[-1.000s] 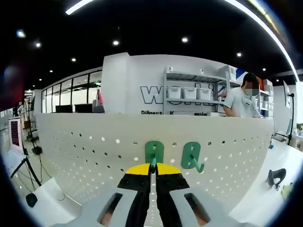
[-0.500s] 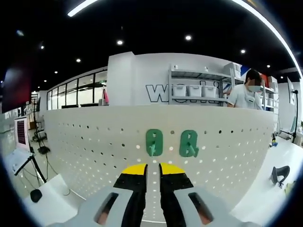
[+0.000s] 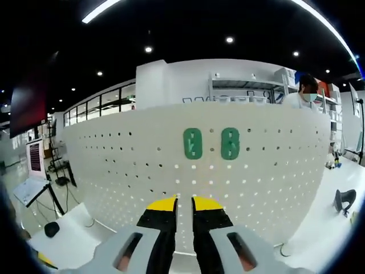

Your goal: Insert the hook assembly into the mounting plate slot until the hook locks in place.

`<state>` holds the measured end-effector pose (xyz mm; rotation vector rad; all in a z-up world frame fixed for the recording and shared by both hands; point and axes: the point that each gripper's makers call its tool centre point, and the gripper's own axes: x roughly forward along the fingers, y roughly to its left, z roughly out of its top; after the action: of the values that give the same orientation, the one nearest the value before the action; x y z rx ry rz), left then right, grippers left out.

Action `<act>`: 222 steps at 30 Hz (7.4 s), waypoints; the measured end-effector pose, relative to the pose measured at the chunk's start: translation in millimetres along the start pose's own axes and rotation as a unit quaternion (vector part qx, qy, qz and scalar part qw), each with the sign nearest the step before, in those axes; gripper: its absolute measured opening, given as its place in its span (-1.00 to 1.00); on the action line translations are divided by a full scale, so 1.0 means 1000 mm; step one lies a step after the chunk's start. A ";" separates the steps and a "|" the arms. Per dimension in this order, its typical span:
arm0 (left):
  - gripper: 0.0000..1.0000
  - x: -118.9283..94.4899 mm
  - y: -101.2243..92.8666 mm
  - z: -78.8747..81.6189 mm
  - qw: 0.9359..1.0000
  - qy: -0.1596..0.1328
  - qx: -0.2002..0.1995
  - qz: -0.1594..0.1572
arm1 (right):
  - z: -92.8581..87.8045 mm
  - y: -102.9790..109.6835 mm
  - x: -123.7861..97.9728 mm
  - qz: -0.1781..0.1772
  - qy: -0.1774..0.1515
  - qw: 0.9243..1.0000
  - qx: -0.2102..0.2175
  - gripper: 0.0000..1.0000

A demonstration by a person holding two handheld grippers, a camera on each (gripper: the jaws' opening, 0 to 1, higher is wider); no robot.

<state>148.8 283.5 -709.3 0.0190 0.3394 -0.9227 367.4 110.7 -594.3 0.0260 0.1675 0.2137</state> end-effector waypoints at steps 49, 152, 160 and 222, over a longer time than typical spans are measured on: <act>0.16 0.063 0.001 -0.012 0.994 0.093 0.060 -0.026 | -0.111 0.029 -0.105 0.078 0.060 0.994 0.051 -0.67; -0.70 0.219 0.049 -0.071 0.964 0.221 0.140 -0.036 | -0.158 0.021 -0.192 0.052 0.080 0.985 0.143 -0.62; -0.81 0.222 0.049 -0.073 0.964 0.219 0.144 -0.039 | -0.161 0.021 -0.194 0.050 0.084 0.985 0.143 -0.62; -0.92 0.126 -0.026 0.013 0.994 0.074 0.064 -0.049 | -0.129 0.066 -0.196 0.105 0.049 0.985 0.131 -0.62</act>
<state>201.9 168.0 -731.2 0.1900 0.4214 -1.0418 142.8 133.9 -686.4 0.2954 0.2911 0.4032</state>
